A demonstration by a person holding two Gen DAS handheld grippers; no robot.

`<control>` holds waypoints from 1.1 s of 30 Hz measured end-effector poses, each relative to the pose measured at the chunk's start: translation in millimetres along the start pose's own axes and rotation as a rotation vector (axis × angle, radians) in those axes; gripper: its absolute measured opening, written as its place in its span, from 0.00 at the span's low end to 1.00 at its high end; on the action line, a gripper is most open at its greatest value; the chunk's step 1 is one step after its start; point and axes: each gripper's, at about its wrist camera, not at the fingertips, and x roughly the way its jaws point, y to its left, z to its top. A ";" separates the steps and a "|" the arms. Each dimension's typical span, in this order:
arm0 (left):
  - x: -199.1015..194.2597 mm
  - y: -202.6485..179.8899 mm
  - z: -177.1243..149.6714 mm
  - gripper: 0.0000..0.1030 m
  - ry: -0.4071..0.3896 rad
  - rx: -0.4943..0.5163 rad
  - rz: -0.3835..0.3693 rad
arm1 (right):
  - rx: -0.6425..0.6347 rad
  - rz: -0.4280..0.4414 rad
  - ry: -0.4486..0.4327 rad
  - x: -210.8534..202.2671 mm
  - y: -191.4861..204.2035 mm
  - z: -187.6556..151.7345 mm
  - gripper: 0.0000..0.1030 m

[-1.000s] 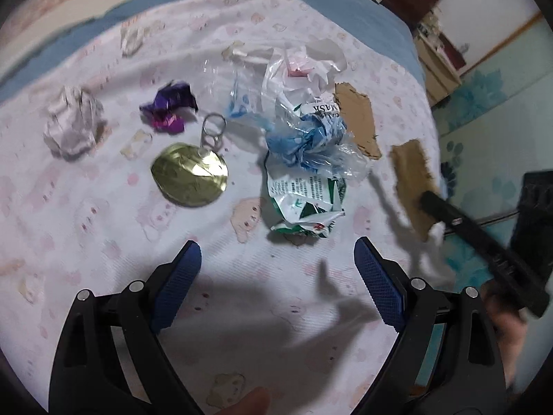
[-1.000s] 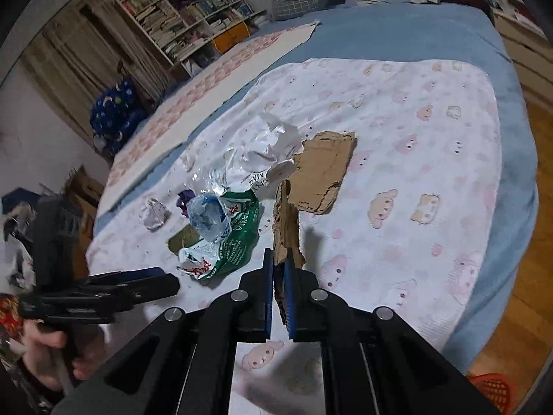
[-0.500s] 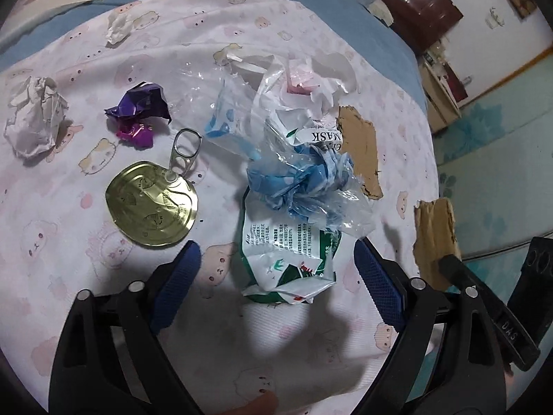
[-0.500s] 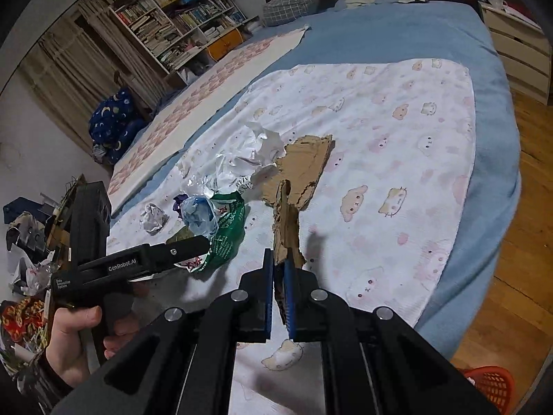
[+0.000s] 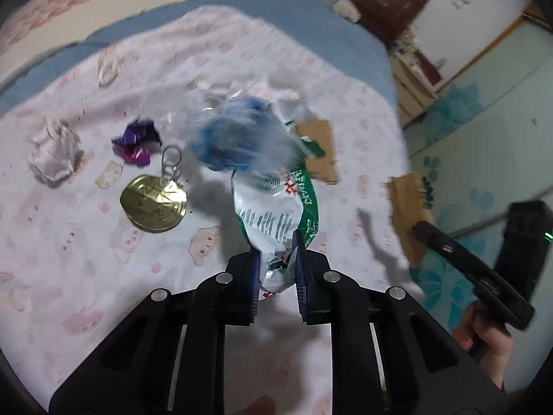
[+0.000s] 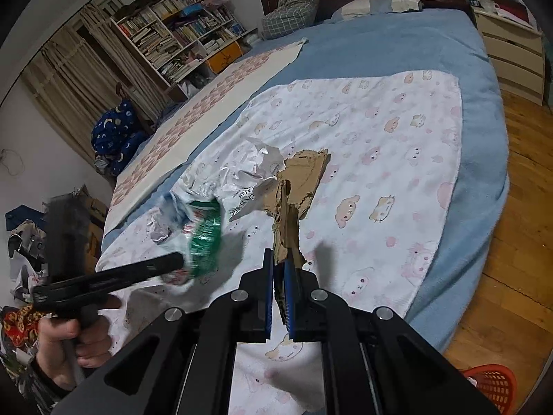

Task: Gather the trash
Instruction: 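Grasp the green snack wrapper with the left tool and lift it, then carry wrapper and cardboard to the red wastebasket and open both tools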

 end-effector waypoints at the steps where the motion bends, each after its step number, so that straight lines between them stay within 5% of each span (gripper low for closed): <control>1: -11.3 -2.8 -2.2 0.16 -0.017 0.011 -0.022 | -0.001 0.002 -0.010 -3.8 1.3 -1.1 0.07; 8: -70.5 -23.6 -20.9 0.16 -0.129 0.095 -0.086 | 0.007 0.001 -0.057 -39.5 10.4 -15.2 0.07; 14: -99.2 -53.9 -32.8 0.16 -0.205 0.150 -0.142 | -0.012 -0.020 -0.125 -101.1 19.3 -39.4 0.07; 20: -107.5 -106.6 -61.9 0.16 -0.266 0.287 -0.116 | -0.020 -0.112 -0.209 -193.3 6.5 -85.6 0.07; 28: -48.7 -204.6 -115.1 0.17 -0.174 0.488 -0.157 | 0.082 -0.267 -0.300 -304.5 -51.7 -158.1 0.07; 33: 20.8 -253.6 -153.2 0.17 -0.039 0.612 -0.158 | 0.188 -0.322 -0.317 -342.6 -111.7 -198.7 0.07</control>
